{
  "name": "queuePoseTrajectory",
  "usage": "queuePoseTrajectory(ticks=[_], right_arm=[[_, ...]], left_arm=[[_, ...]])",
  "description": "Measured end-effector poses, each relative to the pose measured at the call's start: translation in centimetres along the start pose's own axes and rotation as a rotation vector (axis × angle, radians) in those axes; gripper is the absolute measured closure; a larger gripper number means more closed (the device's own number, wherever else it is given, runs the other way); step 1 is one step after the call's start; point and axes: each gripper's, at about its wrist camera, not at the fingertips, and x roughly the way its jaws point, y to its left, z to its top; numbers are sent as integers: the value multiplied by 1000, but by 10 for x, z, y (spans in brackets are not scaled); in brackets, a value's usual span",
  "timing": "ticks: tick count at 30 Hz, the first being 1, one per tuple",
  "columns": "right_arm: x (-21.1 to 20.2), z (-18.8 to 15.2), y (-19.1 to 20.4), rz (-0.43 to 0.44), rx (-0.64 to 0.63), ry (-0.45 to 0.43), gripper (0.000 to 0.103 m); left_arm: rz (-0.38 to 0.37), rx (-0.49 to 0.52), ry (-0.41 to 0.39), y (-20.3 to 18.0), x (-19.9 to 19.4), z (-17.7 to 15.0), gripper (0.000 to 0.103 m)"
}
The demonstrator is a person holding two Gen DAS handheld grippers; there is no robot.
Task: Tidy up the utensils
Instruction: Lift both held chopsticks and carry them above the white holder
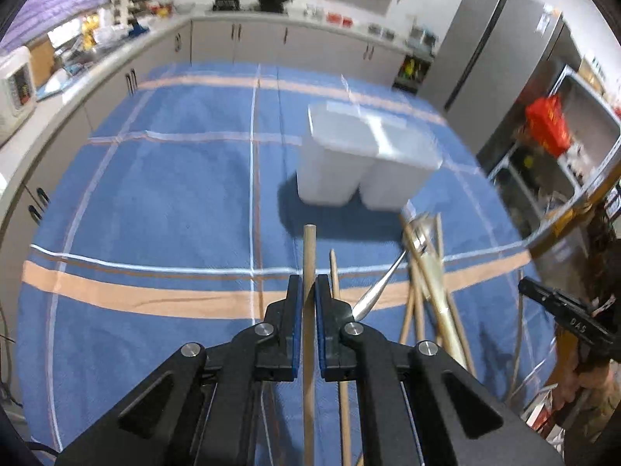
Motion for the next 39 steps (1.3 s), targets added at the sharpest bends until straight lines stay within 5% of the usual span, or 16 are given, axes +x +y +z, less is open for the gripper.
queuePoseTrajectory(ticks=[15,24,33,39], right_arm=[[-59,-1,25,57,-17,-160,96],[-72,12,25,72,-8,-218,96],[-80,39,29,89,-3,-264,96],[-88,88,42,115,-19,-341,96]], left_arm=[[-10,-45,-247,-5,-95,-10,97],[-38,-29,-300,-17,-111,2,97],[-75,-3,-352,-25,-127,32,97],[-96,24,-392,-30,-129,77,97]])
